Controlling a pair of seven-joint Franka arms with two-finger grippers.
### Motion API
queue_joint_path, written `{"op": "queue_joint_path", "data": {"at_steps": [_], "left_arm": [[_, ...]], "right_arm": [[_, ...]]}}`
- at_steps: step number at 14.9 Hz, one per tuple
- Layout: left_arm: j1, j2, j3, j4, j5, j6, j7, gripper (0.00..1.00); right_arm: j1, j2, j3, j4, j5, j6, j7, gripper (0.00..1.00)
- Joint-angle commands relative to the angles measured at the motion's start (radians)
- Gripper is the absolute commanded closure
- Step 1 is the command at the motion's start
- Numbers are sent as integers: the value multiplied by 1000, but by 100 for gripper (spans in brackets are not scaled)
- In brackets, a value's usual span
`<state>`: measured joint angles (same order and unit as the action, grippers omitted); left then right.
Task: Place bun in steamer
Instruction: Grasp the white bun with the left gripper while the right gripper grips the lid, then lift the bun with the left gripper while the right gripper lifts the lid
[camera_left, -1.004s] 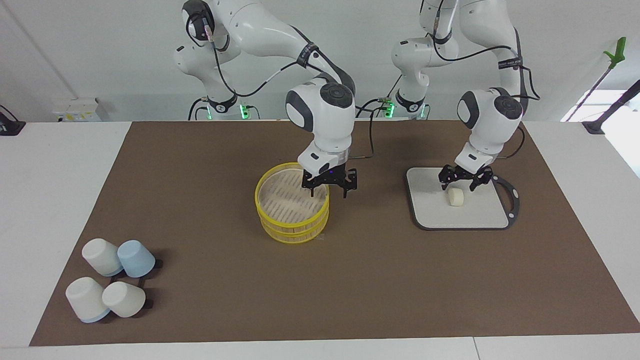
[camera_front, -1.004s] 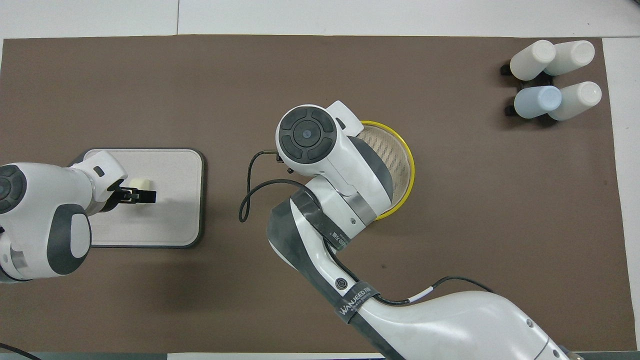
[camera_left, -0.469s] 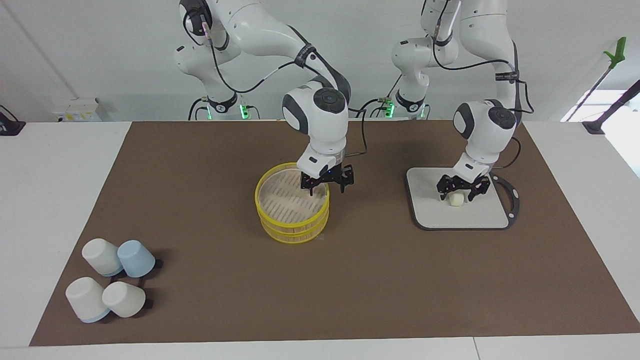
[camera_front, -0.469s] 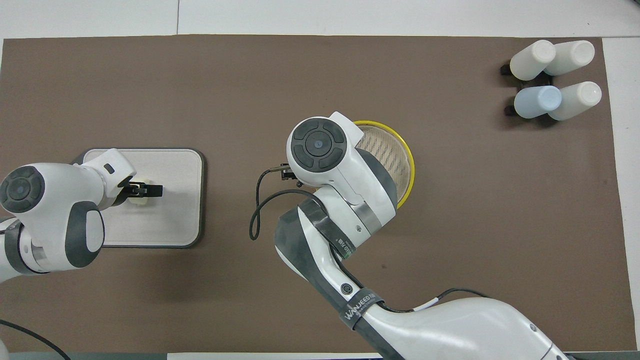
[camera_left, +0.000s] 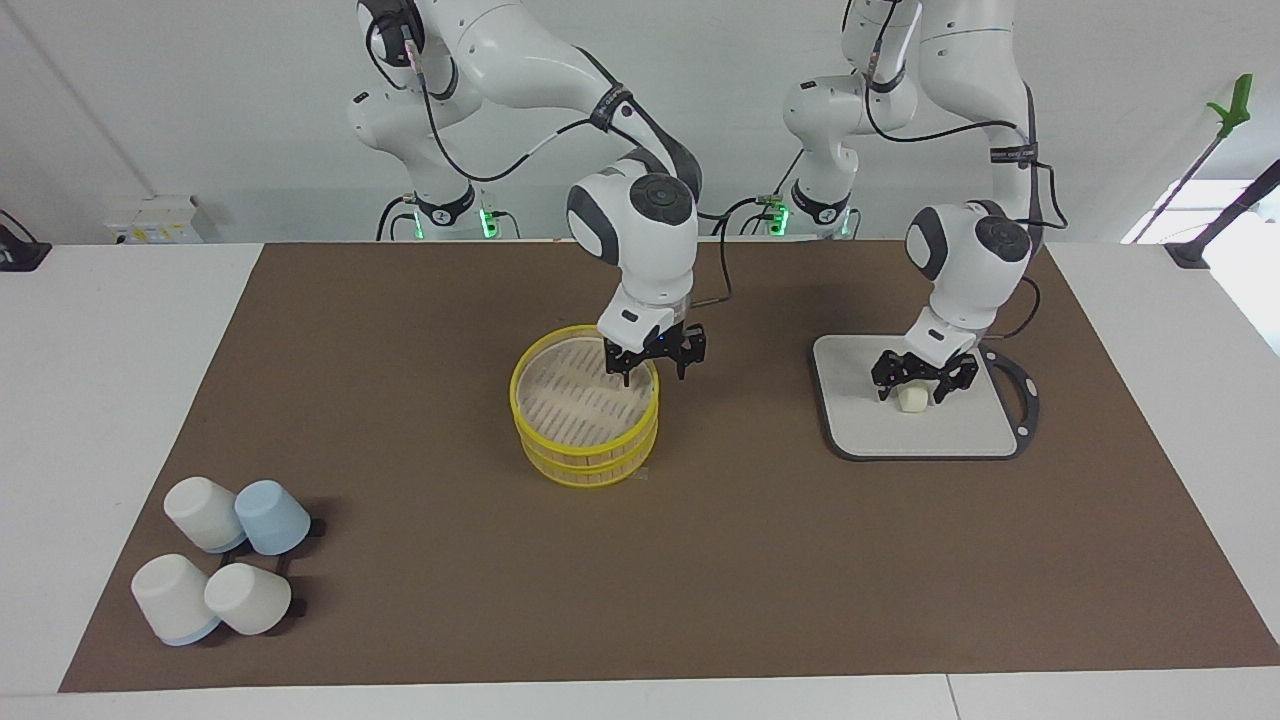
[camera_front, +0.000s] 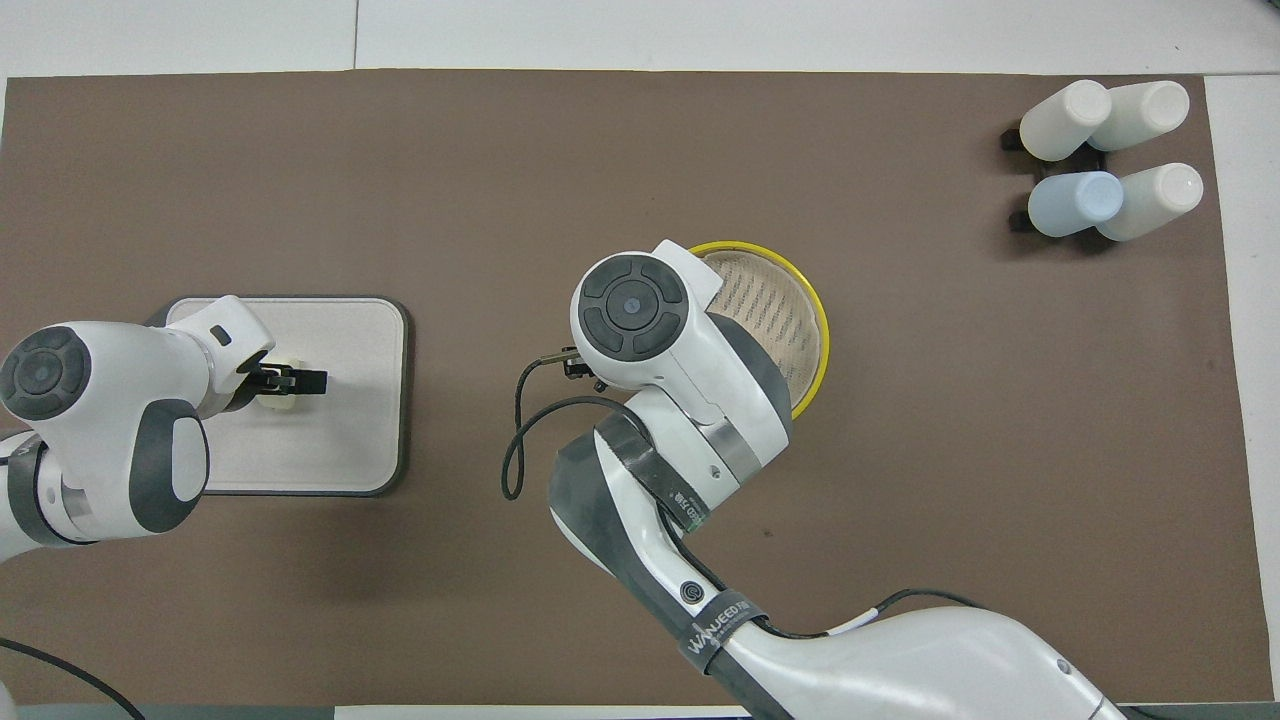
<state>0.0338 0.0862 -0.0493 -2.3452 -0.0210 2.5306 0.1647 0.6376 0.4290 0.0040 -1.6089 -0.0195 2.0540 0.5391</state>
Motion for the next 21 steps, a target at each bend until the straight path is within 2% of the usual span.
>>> {"op": "queue_joint_path", "data": {"at_steps": [1, 2, 3, 4, 5, 6, 7, 8, 9, 11, 14, 19, 21], "left_arm": [[1, -22, 5, 4, -8, -35, 27, 0], [1, -22, 5, 3, -8, -35, 27, 2], [1, -22, 5, 3, -8, -33, 27, 10], [0, -22, 5, 3, -8, -30, 27, 20], [0, -22, 5, 0, -8, -27, 25, 35], [0, -22, 5, 0, -8, -26, 25, 49], [0, -22, 5, 0, -8, -26, 22, 69], [0, -22, 5, 1, -8, -26, 22, 72], [3, -22, 3, 3, -8, -26, 24, 73], [5, -16, 5, 29, -8, -39, 22, 79], [6, -13, 5, 105, -8, -134, 15, 80], [-12, -48, -1, 407, -5, -568, -54, 80], [-20, -92, -1, 467, -5, -666, -57, 80]], "right_arm": [[-6, -36, 1, -54, 18, 21, -31, 34], [-6, -36, 1, -57, 18, 23, -31, 40], [-6, -38, 1, -57, 18, 23, -31, 47], [-6, -38, 1, -57, 18, 23, -31, 49], [-6, -38, 1, -57, 18, 23, -30, 53], [-6, -38, 1, -57, 18, 23, -30, 63], [-6, -38, 1, -57, 18, 23, -30, 77], [-6, -38, 1, -57, 18, 25, -30, 91], [-6, -38, 1, -57, 18, 23, -30, 100], [-4, -38, 1, -57, 18, 23, -27, 100], [-4, -38, 1, -51, 18, 20, -24, 100], [-15, -35, -3, 62, 13, -98, -24, 100], [-29, -36, -4, 122, 12, -168, -33, 100]]}}
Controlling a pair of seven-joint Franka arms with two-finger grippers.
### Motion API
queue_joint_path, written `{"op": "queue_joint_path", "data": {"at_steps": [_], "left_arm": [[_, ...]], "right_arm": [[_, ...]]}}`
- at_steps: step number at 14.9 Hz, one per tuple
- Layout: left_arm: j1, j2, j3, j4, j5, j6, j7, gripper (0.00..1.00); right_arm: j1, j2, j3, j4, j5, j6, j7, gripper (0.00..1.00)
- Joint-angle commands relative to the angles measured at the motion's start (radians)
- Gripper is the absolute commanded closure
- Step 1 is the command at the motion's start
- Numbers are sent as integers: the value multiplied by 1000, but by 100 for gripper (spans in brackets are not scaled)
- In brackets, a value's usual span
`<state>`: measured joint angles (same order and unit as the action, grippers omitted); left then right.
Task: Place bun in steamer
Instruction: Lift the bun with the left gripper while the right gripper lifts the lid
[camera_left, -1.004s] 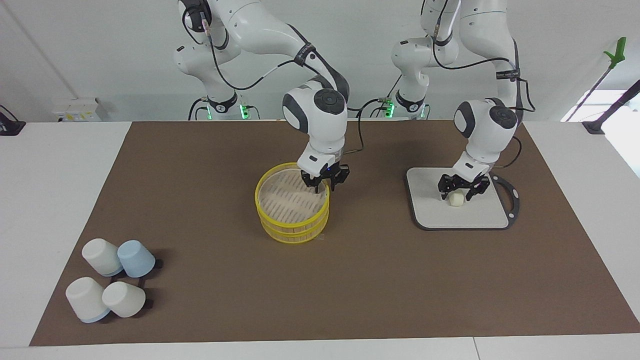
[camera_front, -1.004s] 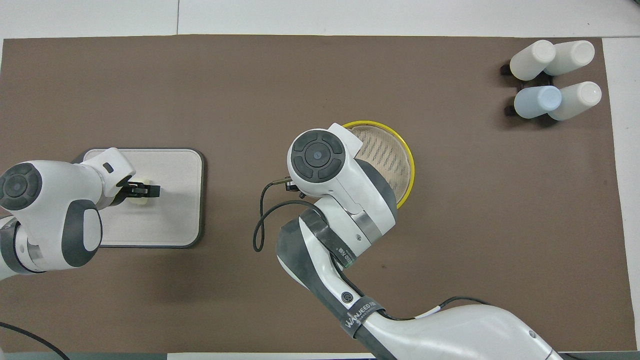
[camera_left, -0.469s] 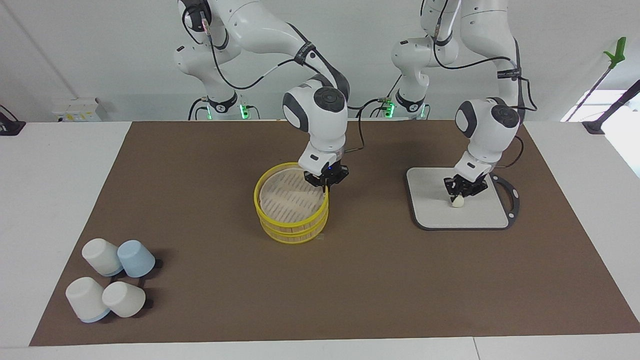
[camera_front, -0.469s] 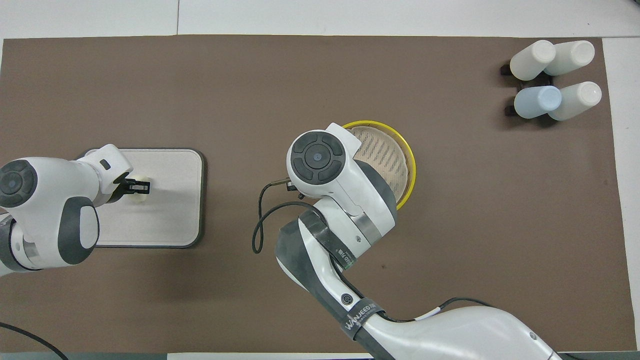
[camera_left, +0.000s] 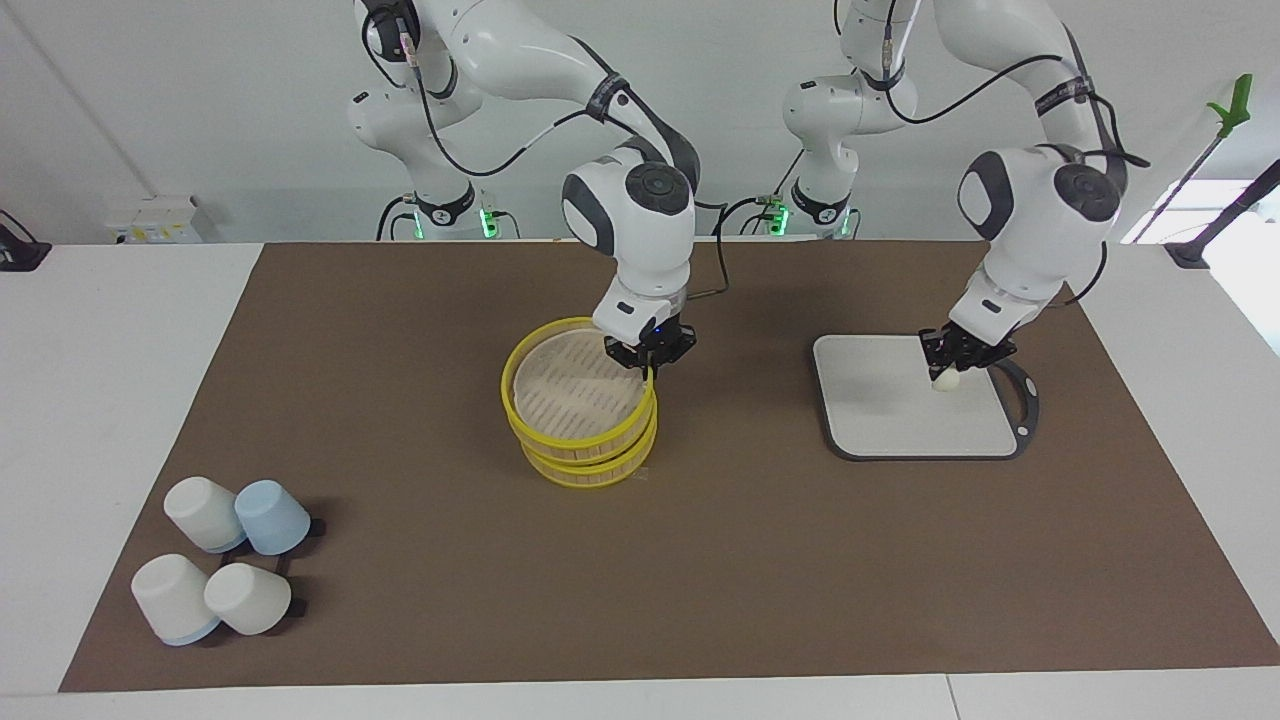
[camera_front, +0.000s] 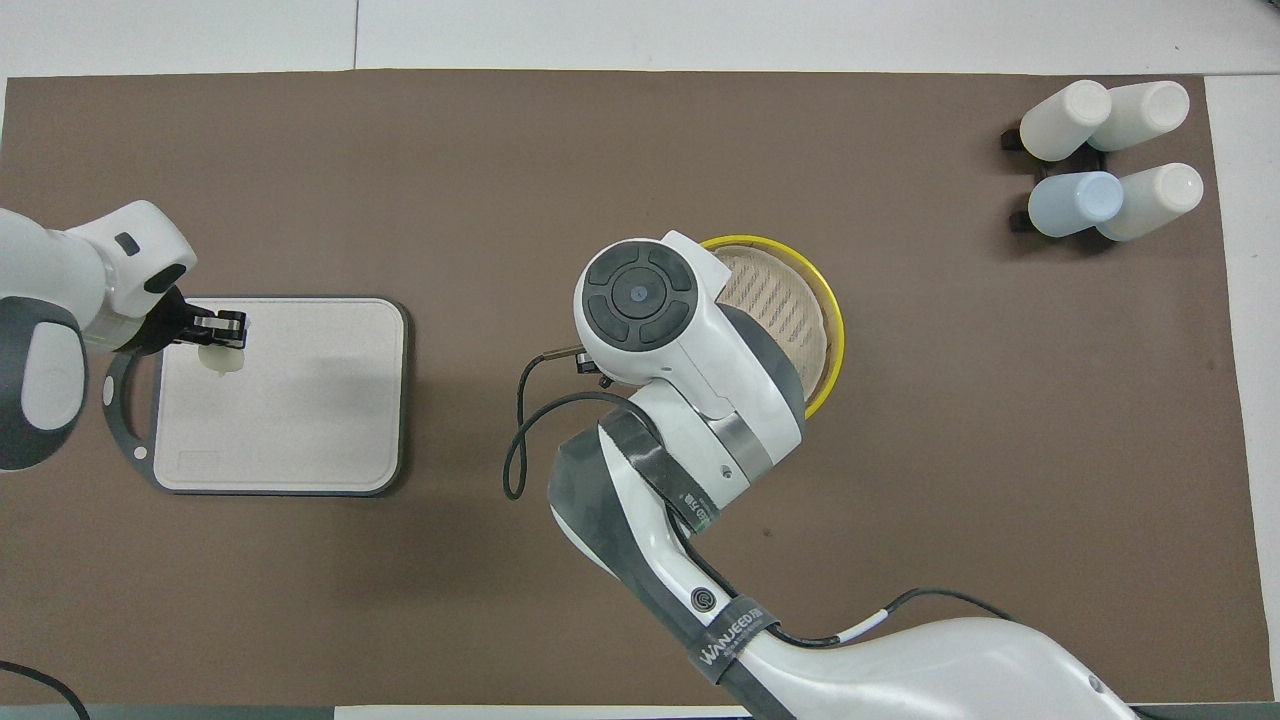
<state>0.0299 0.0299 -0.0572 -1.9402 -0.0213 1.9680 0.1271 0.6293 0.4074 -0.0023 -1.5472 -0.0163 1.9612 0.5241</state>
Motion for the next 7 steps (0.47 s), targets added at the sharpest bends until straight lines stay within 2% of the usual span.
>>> {"op": "queue_joint_path", "data": {"at_steps": [1, 3, 7], "left_arm": [[-16, -68, 7, 64, -5, -121, -35, 80], [-18, -110, 4, 63, -5, -138, -60, 80], [-25, -117, -30, 64, -5, -129, -136, 80]], "right_arm": [[-43, -16, 2, 90, 6, -112, -22, 100], [-85, -27, -1, 114, 6, -159, -122, 100], [-229, -55, -2, 105, 1, -169, -270, 100]]}}
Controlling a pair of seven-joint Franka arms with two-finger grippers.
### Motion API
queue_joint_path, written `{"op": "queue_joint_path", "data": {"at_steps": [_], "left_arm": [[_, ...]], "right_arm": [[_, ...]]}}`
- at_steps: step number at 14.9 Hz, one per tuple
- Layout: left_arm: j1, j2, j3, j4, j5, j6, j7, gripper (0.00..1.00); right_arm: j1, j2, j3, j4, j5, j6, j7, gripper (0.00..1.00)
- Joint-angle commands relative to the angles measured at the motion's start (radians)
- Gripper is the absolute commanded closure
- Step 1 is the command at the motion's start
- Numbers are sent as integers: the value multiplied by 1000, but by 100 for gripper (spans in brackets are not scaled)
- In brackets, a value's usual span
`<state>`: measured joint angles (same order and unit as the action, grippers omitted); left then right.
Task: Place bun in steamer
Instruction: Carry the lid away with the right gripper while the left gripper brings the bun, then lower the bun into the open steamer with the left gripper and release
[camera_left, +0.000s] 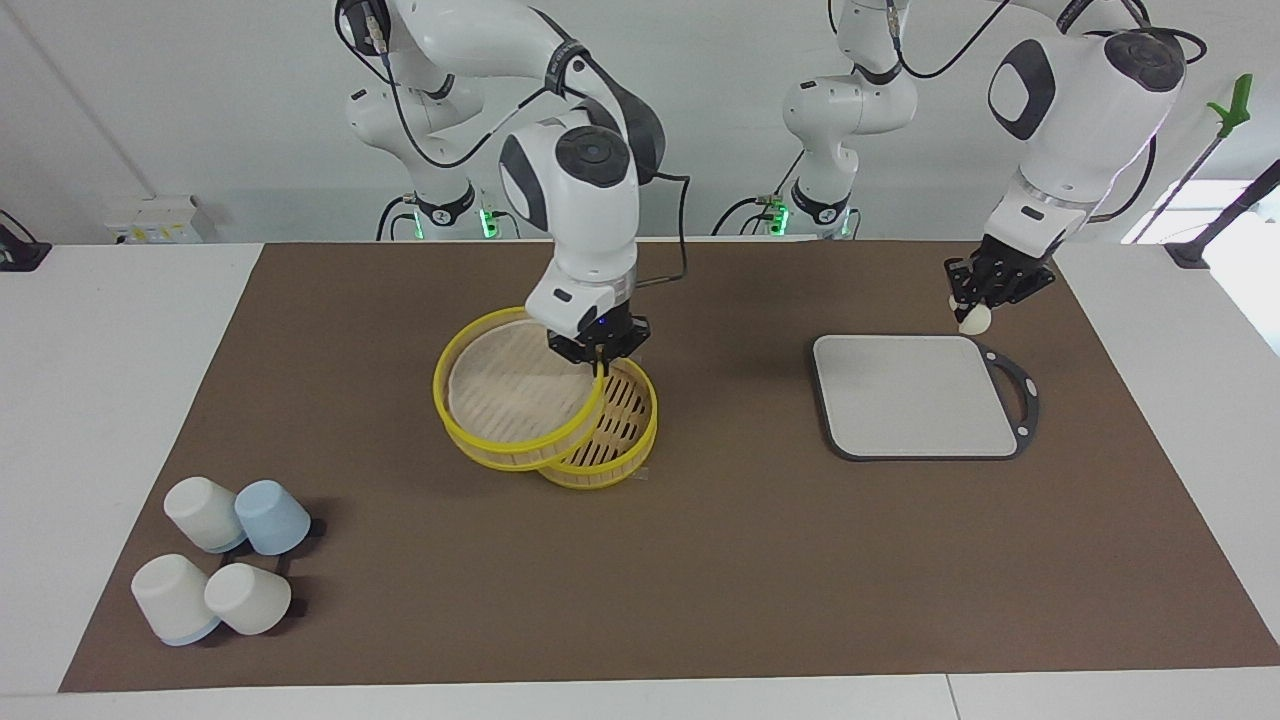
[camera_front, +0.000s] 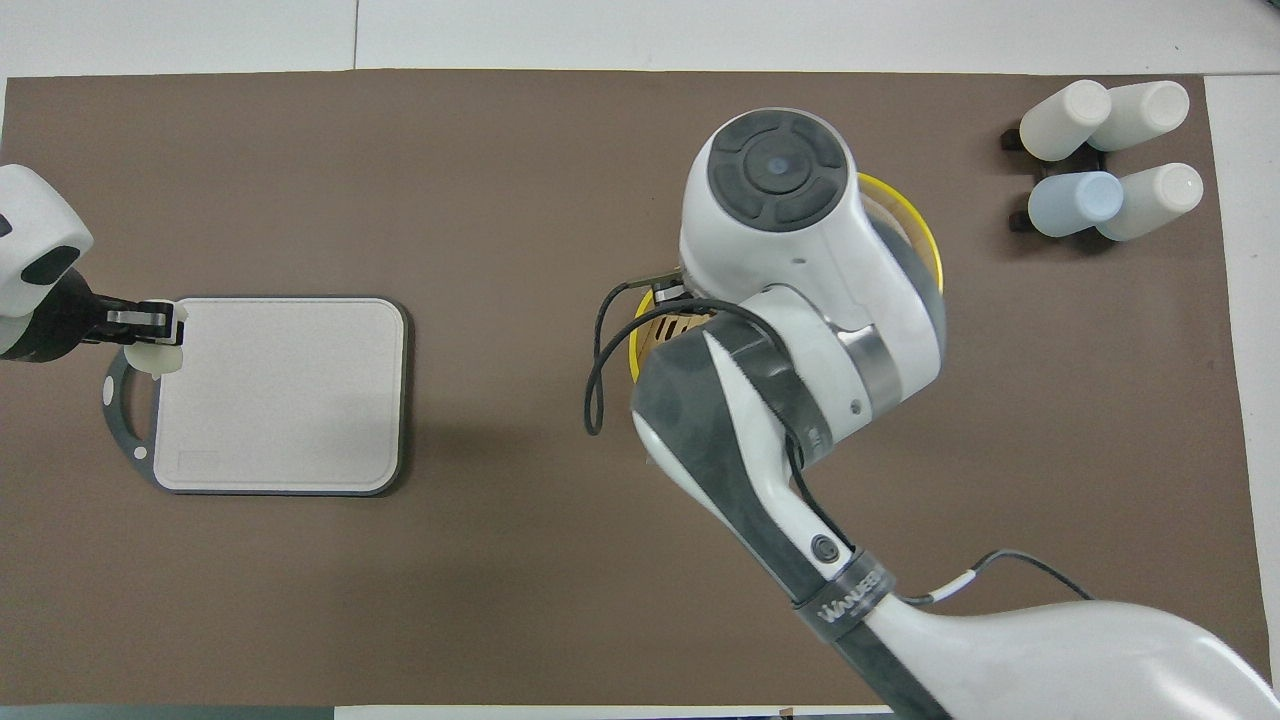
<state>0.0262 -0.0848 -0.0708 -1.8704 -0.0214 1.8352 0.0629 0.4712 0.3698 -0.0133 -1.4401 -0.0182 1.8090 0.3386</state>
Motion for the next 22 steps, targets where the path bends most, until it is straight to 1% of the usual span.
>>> {"op": "queue_joint_path", "data": {"at_steps": [1, 3, 5, 7, 9, 11, 12, 13, 14, 15, 17, 18, 21, 22], "left_arm": [[-41, -1, -36, -7, -5, 16, -137, 80], [-109, 11, -53, -3, -8, 38, -259, 80], [-214, 49, -53, 8, -11, 88, -393, 80], [-320, 139, -53, 69, -9, 122, -524, 80], [-397, 218, -53, 137, -12, 142, -609, 80], [-487, 311, -52, 190, -9, 191, -702, 80], [-518, 345, -52, 209, -8, 234, -748, 80], [-532, 356, -52, 214, -9, 269, -770, 80], [-554, 376, -52, 218, -11, 279, -779, 80], [-584, 411, -50, 246, -6, 282, -807, 80], [-629, 543, -46, 386, 26, 266, -866, 80], [-644, 583, -47, 423, 58, 268, -894, 80], [-690, 641, -44, 430, 96, 298, -933, 80], [-703, 667, -43, 430, 118, 340, -958, 80]], "right_arm": [[-106, -18, 9, -5, 3, -19, -127, 100], [-150, -19, 9, -9, 3, -37, -193, 100], [-210, -31, 9, -16, 3, -56, -260, 100], [-264, -45, 9, -16, 3, -86, -320, 100], [-317, -55, 9, -17, 3, -106, -397, 100], [-365, -71, 9, -42, 3, -109, -453, 100], [-380, -75, 9, -58, 3, -109, -478, 100], [-390, -83, 7, -80, 3, -103, -489, 100], [-394, -94, 7, -100, 1, -96, -489, 100], [-399, -95, 7, -111, 1, -91, -489, 100], [-401, -98, 6, -123, 1, -86, -489, 100], [-401, -101, 6, -131, 0, -80, -489, 100], [-399, -120, 6, -175, 0, -37, -481, 100], [-399, -123, 6, -181, 0, -34, -481, 100]]}}
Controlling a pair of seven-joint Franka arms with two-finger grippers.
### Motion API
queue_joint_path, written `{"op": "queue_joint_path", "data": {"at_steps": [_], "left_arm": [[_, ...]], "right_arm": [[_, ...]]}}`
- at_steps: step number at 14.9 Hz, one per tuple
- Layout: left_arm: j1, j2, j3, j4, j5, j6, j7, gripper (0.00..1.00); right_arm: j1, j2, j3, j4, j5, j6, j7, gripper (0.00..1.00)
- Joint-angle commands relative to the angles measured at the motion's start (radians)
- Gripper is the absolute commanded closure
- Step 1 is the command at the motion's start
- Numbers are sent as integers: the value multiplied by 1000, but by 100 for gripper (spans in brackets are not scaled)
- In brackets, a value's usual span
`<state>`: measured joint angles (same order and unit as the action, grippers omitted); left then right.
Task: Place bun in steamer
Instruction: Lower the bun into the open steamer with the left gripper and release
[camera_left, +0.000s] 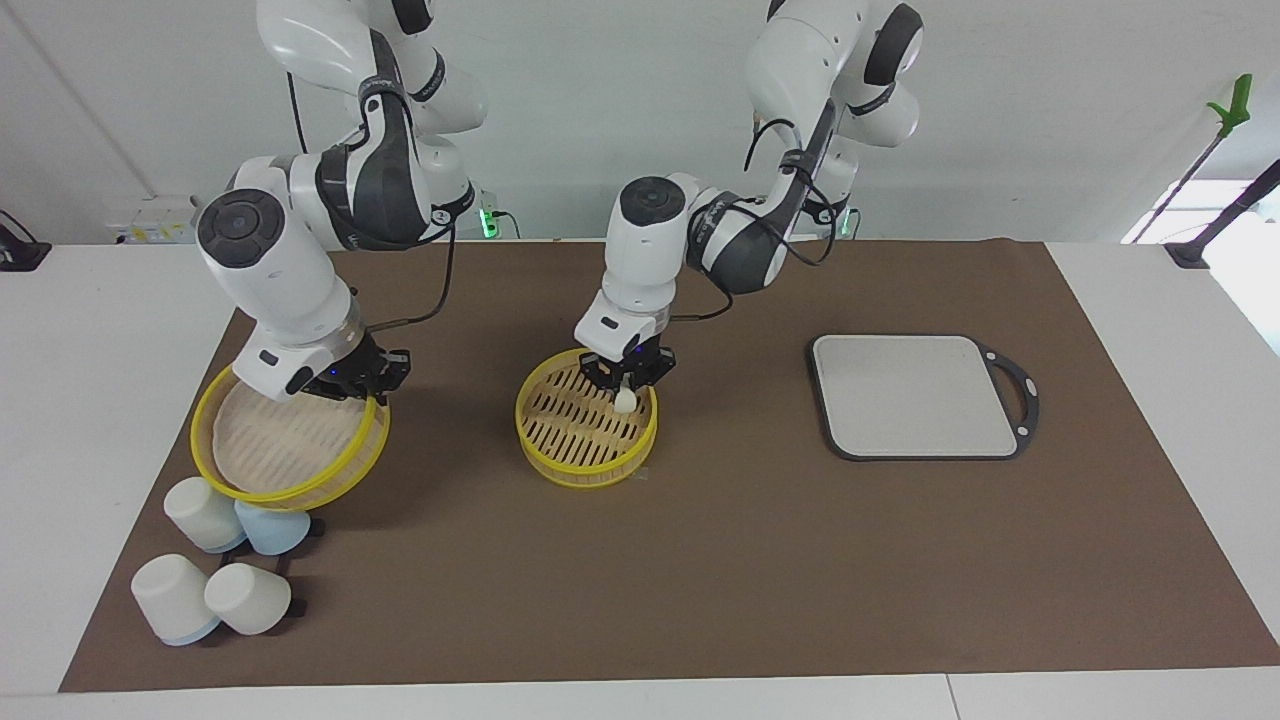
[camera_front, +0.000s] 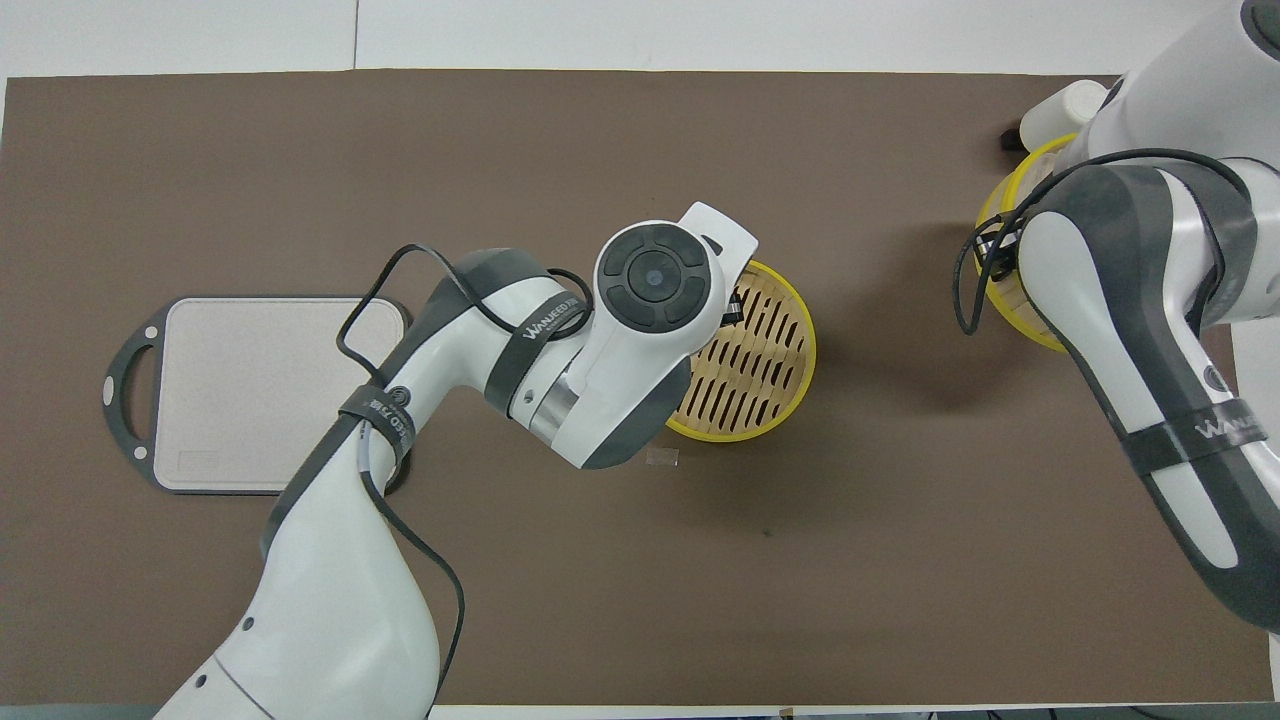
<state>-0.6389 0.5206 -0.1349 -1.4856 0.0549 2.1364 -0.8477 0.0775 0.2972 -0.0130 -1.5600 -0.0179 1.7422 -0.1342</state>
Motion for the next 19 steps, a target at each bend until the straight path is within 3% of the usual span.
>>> {"op": "queue_joint_path", "data": {"at_steps": [1, 5, 6, 8, 12, 15, 19], "left_arm": [[-39, 68, 20, 39, 69, 63, -68, 80], [-54, 67, 21, 5, 86, 109, -100, 78], [-55, 67, 21, 2, 100, 117, -114, 69], [-59, 67, 21, 1, 102, 112, -134, 38], [-73, 64, 21, -10, 103, 100, -156, 9], [-68, 49, 21, -10, 103, 53, -152, 0], [2, -91, 17, -31, 100, -74, -107, 0]], "right_arm": [[-4, -50, 5, -61, 0, 33, -7, 100], [-1, -50, 5, -60, 0, 34, -7, 100], [-1, -50, 5, -60, 0, 34, -7, 100], [1, -50, 5, -60, 0, 36, -7, 100], [1, -50, 5, -60, -7, 34, -8, 100], [5, -49, 5, -48, -7, 33, -1, 100], [21, -46, 7, -43, -7, 34, 33, 100]]}}
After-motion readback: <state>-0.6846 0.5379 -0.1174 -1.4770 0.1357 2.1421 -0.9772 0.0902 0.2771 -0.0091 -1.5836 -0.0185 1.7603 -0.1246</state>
